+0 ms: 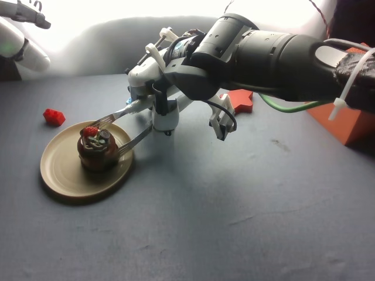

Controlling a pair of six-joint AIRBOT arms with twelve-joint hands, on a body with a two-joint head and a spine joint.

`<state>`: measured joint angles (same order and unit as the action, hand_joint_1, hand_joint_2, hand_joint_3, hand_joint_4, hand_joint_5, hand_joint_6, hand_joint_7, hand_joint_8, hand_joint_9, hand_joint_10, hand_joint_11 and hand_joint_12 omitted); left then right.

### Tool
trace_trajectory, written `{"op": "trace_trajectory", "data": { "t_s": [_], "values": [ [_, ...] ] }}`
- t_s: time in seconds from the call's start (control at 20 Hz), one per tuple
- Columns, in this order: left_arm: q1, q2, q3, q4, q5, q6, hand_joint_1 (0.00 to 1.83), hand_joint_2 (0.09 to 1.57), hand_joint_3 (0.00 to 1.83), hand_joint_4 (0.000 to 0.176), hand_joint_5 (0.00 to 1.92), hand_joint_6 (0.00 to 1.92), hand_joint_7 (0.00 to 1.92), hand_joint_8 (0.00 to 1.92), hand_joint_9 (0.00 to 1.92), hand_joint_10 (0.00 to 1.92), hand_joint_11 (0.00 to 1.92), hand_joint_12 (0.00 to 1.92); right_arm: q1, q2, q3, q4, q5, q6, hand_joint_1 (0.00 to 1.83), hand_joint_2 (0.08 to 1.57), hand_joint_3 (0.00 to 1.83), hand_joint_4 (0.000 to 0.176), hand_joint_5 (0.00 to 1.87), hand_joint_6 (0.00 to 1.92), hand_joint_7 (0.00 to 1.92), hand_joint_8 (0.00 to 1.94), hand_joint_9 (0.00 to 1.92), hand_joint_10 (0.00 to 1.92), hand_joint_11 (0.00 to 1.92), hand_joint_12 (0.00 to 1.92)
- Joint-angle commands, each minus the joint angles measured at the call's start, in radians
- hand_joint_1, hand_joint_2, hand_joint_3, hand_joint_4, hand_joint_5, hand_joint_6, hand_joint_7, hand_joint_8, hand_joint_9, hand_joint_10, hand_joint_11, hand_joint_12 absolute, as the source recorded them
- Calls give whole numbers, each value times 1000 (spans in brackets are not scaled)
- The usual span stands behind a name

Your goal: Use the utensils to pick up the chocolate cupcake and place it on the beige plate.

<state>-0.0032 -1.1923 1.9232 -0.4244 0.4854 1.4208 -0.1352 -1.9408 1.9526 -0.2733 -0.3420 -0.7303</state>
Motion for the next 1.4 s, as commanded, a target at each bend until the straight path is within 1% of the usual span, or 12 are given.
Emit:
{"op": "trace_trajectory", "data": {
  "t_s": [0.0,0.1,0.15,0.2,0.3,0.4,0.5,0.75,0.8,1.0,1.1,1.35],
  "values": [
    [-2,15,3,-12,-81,5,500,1042,1,0,137,0,56,0,53,0,0,68,12,4,0,-8,83,8,932,1057,2,0,580,0,667,1,424,619,81,1332],
    [-2,15,3,-12,-81,5,516,1035,0,0,155,8,59,3,64,5,8,69,13,4,0,-8,79,13,882,1078,11,0,552,1,647,0,408,610,58,1327],
    [-2,15,3,-12,-81,5,519,1029,1,0,170,2,80,1,86,1,1,134,13,4,0,-8,76,16,887,1075,8,0,555,4,652,4,415,612,59,1334],
    [-2,15,3,-12,-81,5,491,1044,4,0,155,0,80,0,80,0,0,125,14,4,0,-8,74,18,909,1064,2,0,571,11,666,10,424,616,63,1336],
    [-2,15,3,-12,-81,5,520,1027,0,0,170,0,119,0,109,2,0,195,14,4,0,-8,74,20,866,1076,6,0,536,0,649,3,407,608,41,1338],
    [-2,15,3,-13,-82,5,506,1033,1,0,144,0,77,0,88,0,0,148,13,4,0,-8,74,22,877,1069,0,0,541,3,648,2,406,605,36,1359],
    [-2,15,3,-13,-82,5,490,1043,2,0,126,0,46,0,73,0,0,108,13,4,-1,-8,74,22,899,1060,0,0,555,5,654,3,416,593,59,1317],
    [-2,17,1,-12,-83,6,512,1035,0,0,157,5,74,6,84,1,0,167,20,6,-1,-8,69,28,934,1046,0,0,530,0,630,0,421,564,62,1286],
    [-2,17,1,-12,-84,6,512,1032,0,0,162,6,83,8,86,2,0,167,23,7,-1,-8,69,28,896,1054,2,0,519,0,621,0,417,559,54,1282],
    [0,17,1,-12,-86,8,528,1029,0,0,156,2,80,3,78,0,0,135,33,16,-7,-7,68,32,898,1054,2,0,521,2,611,0,408,550,42,1279],
    [0,17,1,-12,-86,8,523,1033,0,0,148,4,61,3,63,2,0,72,38,26,-23,-7,70,32,886,1059,1,0,489,3,578,0,399,516,52,1277],
    [0,17,1,-12,-87,9,513,1039,1,0,141,4,58,3,60,5,20,61,52,55,-81,-7,77,35,884,1064,0,0,481,9,576,8,404,500,30,1308]
  ]
}}
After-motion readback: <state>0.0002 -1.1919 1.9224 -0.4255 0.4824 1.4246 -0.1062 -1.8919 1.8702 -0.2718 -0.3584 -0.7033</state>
